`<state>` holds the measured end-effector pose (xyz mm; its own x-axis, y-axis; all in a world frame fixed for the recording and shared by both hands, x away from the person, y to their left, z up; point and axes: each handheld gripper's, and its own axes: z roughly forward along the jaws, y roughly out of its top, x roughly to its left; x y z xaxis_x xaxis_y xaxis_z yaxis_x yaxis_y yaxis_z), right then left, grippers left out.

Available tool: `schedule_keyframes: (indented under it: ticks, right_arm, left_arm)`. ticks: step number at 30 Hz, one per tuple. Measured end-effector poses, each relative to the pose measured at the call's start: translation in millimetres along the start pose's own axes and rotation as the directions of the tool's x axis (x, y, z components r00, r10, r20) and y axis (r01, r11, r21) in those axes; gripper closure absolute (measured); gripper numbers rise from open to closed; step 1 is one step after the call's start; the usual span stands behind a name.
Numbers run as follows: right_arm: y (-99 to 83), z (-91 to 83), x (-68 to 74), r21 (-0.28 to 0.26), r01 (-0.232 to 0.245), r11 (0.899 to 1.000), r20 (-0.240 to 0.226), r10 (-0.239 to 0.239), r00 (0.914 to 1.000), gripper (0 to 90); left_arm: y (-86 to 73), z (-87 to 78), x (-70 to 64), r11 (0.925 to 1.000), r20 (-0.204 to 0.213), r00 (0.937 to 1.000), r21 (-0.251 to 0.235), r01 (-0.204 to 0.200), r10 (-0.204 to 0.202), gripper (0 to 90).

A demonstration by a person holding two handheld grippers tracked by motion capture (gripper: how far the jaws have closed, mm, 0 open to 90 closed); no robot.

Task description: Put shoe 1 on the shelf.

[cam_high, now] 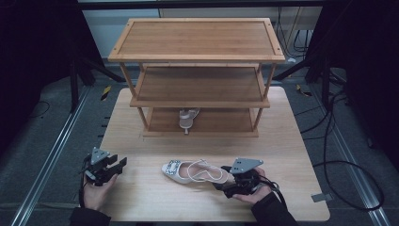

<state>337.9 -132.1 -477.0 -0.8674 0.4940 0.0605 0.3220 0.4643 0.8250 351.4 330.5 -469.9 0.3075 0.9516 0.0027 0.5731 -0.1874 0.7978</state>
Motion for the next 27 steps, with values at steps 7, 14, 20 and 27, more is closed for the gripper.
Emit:
schedule_keyframes:
  ticks: [7, 14, 20, 27]
  right_arm:
    - [9.1, 26.6, -1.8, 0.022, 0.014, 1.000, -0.010, -0.014, 0.9999, 25.7]
    - [10.0, 35.9, -6.4, 0.050, 0.009, 0.999, -0.042, -0.006, 0.9991, 27.1]
    - [10.3, 41.0, -1.8, 0.066, 0.037, 0.997, -0.083, -0.032, 0.9960, 28.9]
    - [9.6, 40.9, -3.1, 0.053, 0.033, 0.998, -0.068, -0.029, 0.9972, 40.2]
  left_arm:
    - [-0.2, 0.8, 1.5, 1.0000, 0.000, 1.0000, 0.002, -0.001, 0.001, 55.0]
    - [-0.9, 1.2, 3.0, 1.0000, 0.006, 1.0000, 0.003, 0.000, 0.000, 55.0]
    - [-0.6, 1.0, 3.4, 1.0000, 0.004, 1.0000, 0.003, 0.002, -0.002, 55.0]
    - [-0.5, 2.4, 3.2, 1.0000, 0.005, 1.0000, 0.006, -0.001, 0.001, 55.1]
